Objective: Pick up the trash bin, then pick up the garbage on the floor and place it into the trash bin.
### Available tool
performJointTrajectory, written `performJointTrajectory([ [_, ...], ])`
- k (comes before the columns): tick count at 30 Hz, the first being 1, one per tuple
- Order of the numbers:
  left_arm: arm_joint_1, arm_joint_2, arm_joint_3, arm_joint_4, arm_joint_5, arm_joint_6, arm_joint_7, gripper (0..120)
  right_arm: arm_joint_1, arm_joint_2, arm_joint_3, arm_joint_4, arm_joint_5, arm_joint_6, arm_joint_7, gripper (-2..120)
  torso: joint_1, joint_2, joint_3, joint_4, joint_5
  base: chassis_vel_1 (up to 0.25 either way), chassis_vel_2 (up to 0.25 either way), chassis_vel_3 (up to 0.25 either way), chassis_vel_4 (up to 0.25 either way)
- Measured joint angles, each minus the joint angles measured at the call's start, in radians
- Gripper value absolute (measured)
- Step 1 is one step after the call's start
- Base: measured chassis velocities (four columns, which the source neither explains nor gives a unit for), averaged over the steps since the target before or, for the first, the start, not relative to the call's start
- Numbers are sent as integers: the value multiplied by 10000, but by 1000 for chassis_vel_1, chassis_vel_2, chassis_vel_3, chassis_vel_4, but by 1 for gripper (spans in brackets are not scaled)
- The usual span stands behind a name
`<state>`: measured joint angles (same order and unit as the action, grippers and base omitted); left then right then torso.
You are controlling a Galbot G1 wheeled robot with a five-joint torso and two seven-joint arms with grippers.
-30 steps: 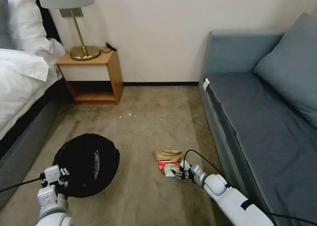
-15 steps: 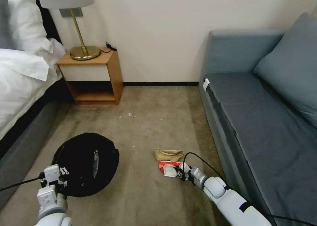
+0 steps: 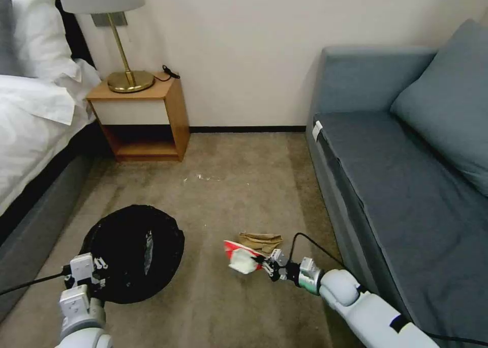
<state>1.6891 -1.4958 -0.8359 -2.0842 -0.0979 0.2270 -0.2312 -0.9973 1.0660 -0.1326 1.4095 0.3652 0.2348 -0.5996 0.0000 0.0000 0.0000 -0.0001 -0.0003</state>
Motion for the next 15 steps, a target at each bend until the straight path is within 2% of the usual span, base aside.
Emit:
performJointTrajectory([
  [3,11,-63,55,-60,54,0,26,4,246,390,-819,258,1133,744,892,0,0,0,0,1,2,0,0,0,0],
  [6,30,-89,60,-76,110,0,28,4,455,802,-1326,275,1534,1179,1289,0,0,0,0,2,3,0,0,0,0],
  [8,74,-108,68,-87,135,-21,30,4,680,1256,-1810,227,1636,1514,1680,0,0,0,0,2,1,0,0,0,0],
  [9,74,-108,68,-87,135,-21,30,4,680,1256,-1810,227,1636,1514,1680,0,0,0,0,2,1,0,0,0,0],
  [13,176,-174,85,-158,286,-122,35,4,1167,2306,-2813,-387,1422,2014,2346,0,0,0,1,4,1,0,0,0,0],
  [15,189,-191,90,-182,323,-128,39,4,1277,2527,-3029,-578,1250,2108,2502,0,1,0,1,4,3,0,0,0,0],
])
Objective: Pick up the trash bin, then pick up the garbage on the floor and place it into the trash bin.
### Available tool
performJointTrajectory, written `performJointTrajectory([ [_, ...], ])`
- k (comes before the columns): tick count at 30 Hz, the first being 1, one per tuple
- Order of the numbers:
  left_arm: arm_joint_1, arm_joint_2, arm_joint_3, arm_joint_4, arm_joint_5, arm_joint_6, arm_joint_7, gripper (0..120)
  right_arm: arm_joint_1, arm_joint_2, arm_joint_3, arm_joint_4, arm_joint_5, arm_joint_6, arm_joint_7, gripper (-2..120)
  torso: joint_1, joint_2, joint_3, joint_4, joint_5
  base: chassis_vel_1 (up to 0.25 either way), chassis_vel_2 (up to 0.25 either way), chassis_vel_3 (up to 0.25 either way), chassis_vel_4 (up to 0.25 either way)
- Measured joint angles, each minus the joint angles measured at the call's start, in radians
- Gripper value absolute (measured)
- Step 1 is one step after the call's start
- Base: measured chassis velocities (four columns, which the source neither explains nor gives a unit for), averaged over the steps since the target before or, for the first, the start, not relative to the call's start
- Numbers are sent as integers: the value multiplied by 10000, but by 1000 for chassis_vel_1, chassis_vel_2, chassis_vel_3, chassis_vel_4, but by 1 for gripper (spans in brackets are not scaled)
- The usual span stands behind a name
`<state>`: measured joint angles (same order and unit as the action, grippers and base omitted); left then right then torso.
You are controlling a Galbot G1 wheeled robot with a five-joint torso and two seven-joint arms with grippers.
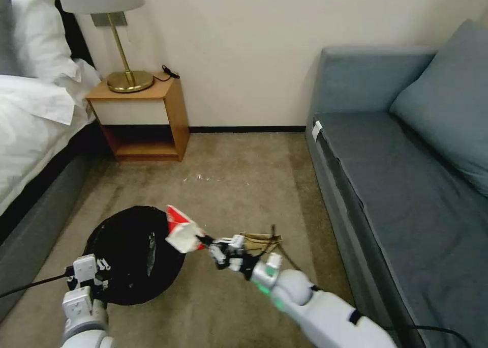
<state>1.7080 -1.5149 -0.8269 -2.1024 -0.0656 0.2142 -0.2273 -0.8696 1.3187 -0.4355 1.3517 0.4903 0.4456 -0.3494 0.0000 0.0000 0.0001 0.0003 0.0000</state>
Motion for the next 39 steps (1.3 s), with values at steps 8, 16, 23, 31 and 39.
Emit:
performJointTrajectory([
  [8,103,-122,102,-160,231,-114,12,4,692,400,-1141,-613,-495,180,805,0,-1,0,-1,-2,-2,0,0,0,0],
  [16,107,-186,121,-192,273,-160,13,4,1171,490,-1876,-825,-1516,-356,1961,7,-1,0,0,-3,0,0,0,0,0],
  [23,85,-209,136,-192,293,-166,23,4,1070,349,-1943,-383,-1860,-1078,2634,30,-1,0,-1,-2,1,0,0,0,0],
  [31,68,-215,170,-191,36,-161,135,4,917,58,-1332,76,-1864,-1192,2659,57,-1,0,-1,-3,1,0,0,0,0],
  [39,61,-134,126,-48,-278,-120,181,4,917,-380,-79,549,-1565,-1327,2596,88,0,0,-1,-3,3,0,0,0,0],
])
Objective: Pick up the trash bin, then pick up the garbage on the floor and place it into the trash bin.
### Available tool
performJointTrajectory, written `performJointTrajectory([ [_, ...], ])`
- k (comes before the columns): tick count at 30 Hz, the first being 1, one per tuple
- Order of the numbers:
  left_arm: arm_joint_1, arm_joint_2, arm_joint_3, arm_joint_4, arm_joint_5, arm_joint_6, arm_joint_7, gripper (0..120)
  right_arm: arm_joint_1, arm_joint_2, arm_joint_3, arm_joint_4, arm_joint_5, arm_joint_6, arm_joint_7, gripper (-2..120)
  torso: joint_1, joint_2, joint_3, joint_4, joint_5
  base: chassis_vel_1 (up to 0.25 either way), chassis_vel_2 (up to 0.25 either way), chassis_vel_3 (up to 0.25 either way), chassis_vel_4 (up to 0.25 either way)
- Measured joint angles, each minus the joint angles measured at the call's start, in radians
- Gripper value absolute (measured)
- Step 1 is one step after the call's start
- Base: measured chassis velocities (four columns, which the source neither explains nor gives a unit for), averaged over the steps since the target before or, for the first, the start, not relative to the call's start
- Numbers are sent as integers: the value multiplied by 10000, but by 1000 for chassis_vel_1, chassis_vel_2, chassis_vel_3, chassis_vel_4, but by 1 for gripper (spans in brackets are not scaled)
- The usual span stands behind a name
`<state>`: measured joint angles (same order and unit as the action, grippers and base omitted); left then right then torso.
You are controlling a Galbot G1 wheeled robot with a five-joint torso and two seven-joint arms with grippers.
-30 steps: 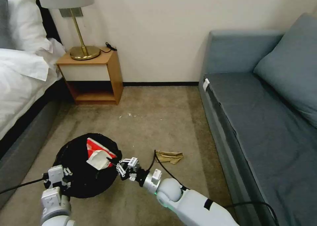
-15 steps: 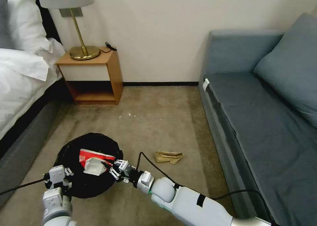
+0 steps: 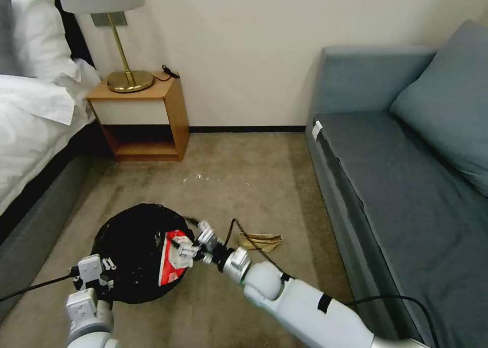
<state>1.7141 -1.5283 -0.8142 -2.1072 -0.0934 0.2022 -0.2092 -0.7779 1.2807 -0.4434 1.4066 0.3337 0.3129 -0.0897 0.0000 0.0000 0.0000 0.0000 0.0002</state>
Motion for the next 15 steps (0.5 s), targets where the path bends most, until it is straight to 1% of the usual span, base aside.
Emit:
performJointTrajectory([
  [2,8,42,-42,0,-8,-1,4,4,-3,-267,410,1,-364,-591,224,98,0,0,0,-1,0,0,0,0,0],
  [3,8,42,-42,0,-8,-1,4,4,-3,-267,410,1,-364,-591,224,98,0,0,0,-1,0,0,0,0,0],
  [7,34,129,-131,-82,-34,-1,5,4,35,-664,1062,-672,-1094,-2160,401,100,0,0,0,-2,-1,0,0,0,0],
  [8,34,129,-131,-82,-34,-1,5,4,35,-664,1062,-672,-1094,-2160,401,100,0,0,0,-2,-1,0,0,0,0],
  [10,53,161,-154,-127,-40,-1,6,4,122,-703,1435,-1354,-1552,-2988,3,100,0,0,0,-3,-1,0,0,0,0],
  [12,64,180,-169,-156,-43,-1,7,4,259,-670,1631,-1987,-1894,-3426,-468,100,0,0,0,-2,-1,0,0,0,0],
  [13,64,180,-169,-156,-43,-1,7,4,259,-670,1631,-1987,-1894,-3426,-468,100,0,0,0,-2,-1,0,0,0,0],
  [15,64,186,-186,-166,-43,2,7,4,406,-584,1779,-2550,-2607,-3845,-835,100,0,0,0,0,-1,0,0,0,0],
])
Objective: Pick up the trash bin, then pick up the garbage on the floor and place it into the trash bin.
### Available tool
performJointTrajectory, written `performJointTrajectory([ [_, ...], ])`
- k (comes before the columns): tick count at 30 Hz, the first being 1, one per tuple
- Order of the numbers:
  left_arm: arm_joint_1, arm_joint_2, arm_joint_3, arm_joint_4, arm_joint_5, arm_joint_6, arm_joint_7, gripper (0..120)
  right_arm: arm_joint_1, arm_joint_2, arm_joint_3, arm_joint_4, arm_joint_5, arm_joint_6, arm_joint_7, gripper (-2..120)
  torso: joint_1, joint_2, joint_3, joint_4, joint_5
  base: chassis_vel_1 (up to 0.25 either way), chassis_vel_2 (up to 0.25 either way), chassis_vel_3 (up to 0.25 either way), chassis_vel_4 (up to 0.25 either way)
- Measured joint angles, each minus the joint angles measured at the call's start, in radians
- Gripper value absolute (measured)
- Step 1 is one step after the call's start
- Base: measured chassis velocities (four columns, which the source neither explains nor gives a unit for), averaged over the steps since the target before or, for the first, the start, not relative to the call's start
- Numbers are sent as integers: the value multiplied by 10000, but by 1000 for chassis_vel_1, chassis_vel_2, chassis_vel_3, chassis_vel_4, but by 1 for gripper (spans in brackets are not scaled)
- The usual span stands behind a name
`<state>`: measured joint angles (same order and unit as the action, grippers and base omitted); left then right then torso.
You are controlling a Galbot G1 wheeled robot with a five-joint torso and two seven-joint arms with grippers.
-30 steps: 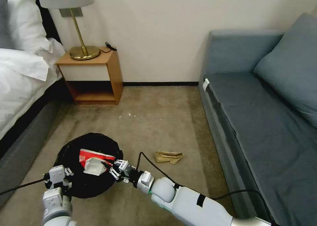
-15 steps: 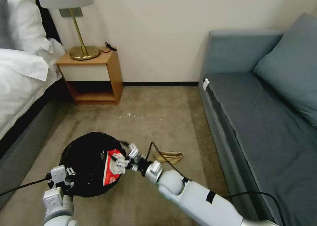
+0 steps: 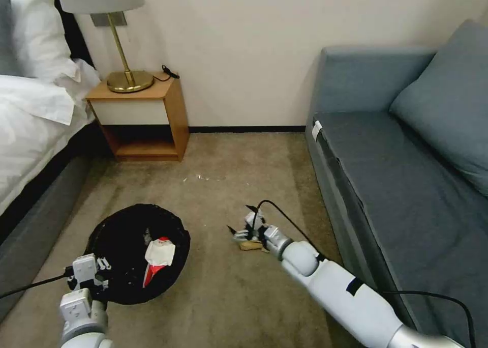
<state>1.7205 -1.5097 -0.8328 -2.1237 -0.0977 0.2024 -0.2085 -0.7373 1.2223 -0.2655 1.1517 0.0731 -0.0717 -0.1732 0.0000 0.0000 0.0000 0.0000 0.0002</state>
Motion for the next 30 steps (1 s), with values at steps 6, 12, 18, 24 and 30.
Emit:
performJointTrajectory([
  [6,-22,-41,-11,0,16,30,3,4,483,552,450,-1646,-1116,-710,-1164,100,0,0,1,0,-3,0,0,0,0],
  [12,-51,-93,-15,17,34,47,5,4,797,987,669,-2831,-1637,-520,-1456,97,0,0,0,0,-1,0,0,0,0],
  [18,-121,-189,1,180,85,48,5,4,999,1264,862,-3735,-2300,-232,-1749,76,0,0,0,0,-2,0,0,0,0],
  [24,-165,-235,28,284,144,47,5,4,1074,1501,1033,-4304,-2607,37,-1602,53,0,0,0,1,-2,0,0,0,0],
  [30,-156,-229,22,292,154,15,5,4,1104,1617,1212,-4755,-2878,429,-1206,30,0,0,1,1,-1,0,0,0,0],
])
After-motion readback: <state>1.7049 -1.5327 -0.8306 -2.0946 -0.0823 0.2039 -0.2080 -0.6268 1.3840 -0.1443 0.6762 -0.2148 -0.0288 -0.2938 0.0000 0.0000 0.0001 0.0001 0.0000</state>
